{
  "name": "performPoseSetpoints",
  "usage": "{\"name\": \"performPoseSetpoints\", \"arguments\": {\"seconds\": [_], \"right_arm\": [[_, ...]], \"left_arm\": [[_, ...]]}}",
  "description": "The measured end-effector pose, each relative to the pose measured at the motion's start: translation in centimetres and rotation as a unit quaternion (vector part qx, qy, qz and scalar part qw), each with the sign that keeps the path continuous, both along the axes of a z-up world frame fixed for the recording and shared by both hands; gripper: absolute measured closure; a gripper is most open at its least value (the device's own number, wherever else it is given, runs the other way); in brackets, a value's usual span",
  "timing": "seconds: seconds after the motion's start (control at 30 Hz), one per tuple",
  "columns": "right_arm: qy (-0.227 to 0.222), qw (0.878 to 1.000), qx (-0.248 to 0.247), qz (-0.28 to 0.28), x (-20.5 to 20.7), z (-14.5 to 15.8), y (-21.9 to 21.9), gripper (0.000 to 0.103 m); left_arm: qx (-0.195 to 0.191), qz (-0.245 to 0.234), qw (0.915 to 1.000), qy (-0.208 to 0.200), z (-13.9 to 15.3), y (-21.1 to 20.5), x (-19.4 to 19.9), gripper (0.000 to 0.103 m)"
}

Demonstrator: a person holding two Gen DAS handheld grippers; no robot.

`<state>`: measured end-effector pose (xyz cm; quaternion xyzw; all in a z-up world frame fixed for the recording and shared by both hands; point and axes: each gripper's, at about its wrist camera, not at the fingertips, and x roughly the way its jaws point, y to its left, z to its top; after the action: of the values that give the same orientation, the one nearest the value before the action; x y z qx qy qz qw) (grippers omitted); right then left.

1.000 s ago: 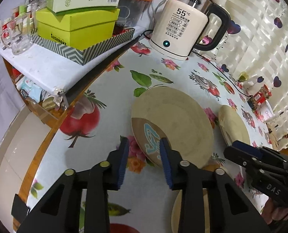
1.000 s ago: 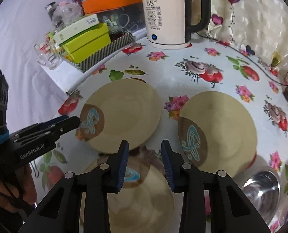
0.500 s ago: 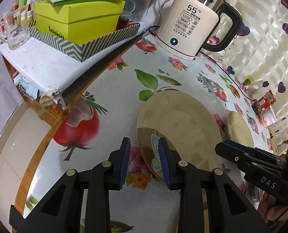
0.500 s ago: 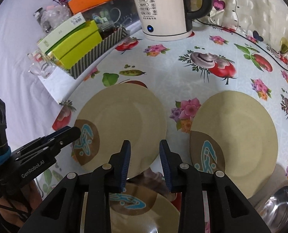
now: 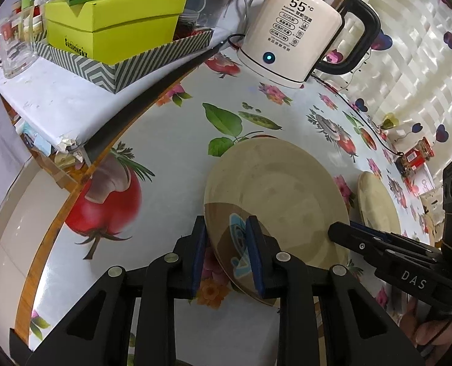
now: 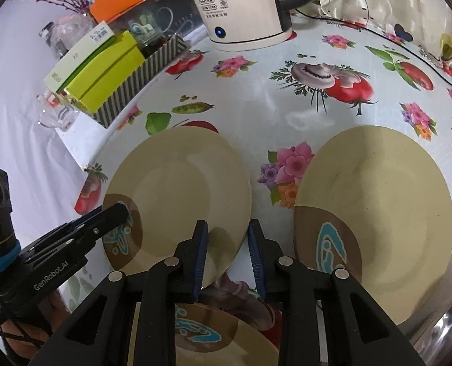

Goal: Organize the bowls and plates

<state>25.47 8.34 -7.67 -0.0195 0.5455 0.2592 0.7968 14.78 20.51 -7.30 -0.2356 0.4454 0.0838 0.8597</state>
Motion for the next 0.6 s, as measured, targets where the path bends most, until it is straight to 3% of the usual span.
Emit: {"name": "performPoseSetpoints", "arguments": {"seconds": [0.6], "right_arm": [[-0.014,1.000,0.012,-0.004,-1.5,2.4,-1.4,0.077]], "left_arm": [[0.014,-0.006,0.9998,-0.014,2.8,-2.1,-1.7,0.076]]}}
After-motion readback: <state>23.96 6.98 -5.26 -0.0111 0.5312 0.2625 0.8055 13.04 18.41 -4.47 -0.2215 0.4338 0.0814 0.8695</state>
